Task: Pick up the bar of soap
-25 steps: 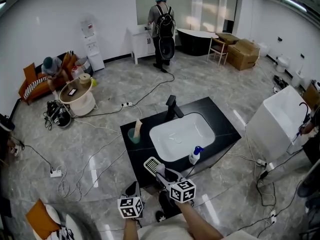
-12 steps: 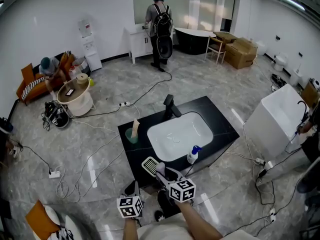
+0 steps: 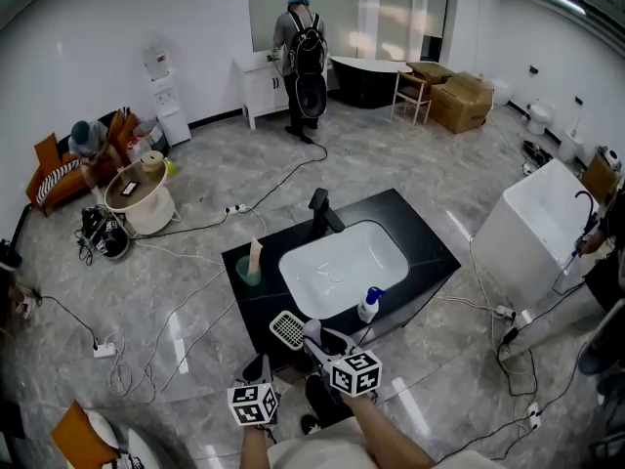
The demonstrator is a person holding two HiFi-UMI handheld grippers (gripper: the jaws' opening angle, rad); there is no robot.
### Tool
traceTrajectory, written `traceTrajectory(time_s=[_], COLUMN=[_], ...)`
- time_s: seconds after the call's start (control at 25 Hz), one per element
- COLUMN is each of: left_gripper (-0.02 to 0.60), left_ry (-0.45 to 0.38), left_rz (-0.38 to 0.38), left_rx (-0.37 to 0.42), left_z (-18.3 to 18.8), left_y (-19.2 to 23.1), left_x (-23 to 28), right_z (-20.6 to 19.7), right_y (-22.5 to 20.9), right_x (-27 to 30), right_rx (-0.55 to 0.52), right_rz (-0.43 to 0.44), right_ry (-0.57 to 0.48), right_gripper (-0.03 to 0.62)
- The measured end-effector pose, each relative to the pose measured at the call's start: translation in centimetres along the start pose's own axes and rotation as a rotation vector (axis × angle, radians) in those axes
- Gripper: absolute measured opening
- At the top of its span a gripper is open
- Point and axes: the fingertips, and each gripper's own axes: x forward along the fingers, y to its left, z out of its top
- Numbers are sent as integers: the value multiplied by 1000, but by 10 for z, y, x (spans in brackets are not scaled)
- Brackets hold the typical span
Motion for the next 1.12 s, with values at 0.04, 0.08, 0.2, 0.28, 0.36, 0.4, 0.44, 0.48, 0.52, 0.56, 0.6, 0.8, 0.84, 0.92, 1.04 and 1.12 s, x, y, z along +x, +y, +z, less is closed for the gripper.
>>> traceTrajectory(time_s=[0.04,0.08,0.2,0.28,0.36,0.4,0.44,0.48,0.52,0.56,0.6,0.8,0.84,0.92,1.04,1.12], left_gripper=[6,6,6,6,6,6,6,6,6,6,6,6,6,6,6,6], left_ry=[0,0,5,10,16,18,19,19,18,18,19,14,13,13,16,14], left_rz=[-4,-8,-17,-19,-20,-19,-17,-17,-18,-20,-22,-22,-22,-25,-28,-23], left_rx=[3,6,12,15,17,15,13,12,12,13,14,7,7,9,7,3], left_z=[1,2,0,-2,-4,-4,-4,-4,-4,-3,-3,-2,-1,0,-1,-2], left_y=[-2,-4,-8,-11,-11,-11,-11,-10,-10,-10,-10,-7,-6,-7,-10,-6], left_x=[1,2,3,3,2,2,2,1,1,1,2,3,4,4,5,4], right_z=[1,1,1,0,-1,-2,-3,-3,-3,-3,-2,-1,-1,0,-1,-3], right_y=[0,0,-2,-2,-2,-2,-1,-1,0,-1,-1,0,1,1,0,2], right_x=[-1,-1,-3,-5,-6,-6,-6,-6,-5,-5,-5,-1,1,1,-1,1], right_rx=[0,1,7,12,12,11,10,10,11,12,14,8,6,8,13,6], right_rz=[1,1,3,3,3,4,5,6,6,6,5,8,9,9,10,16], right_ry=[-1,-1,-4,-5,-3,1,4,6,6,5,3,4,3,3,7,14], right_gripper=[179,179,179,179,179,179,179,179,179,179,179,179,179,179,179,179])
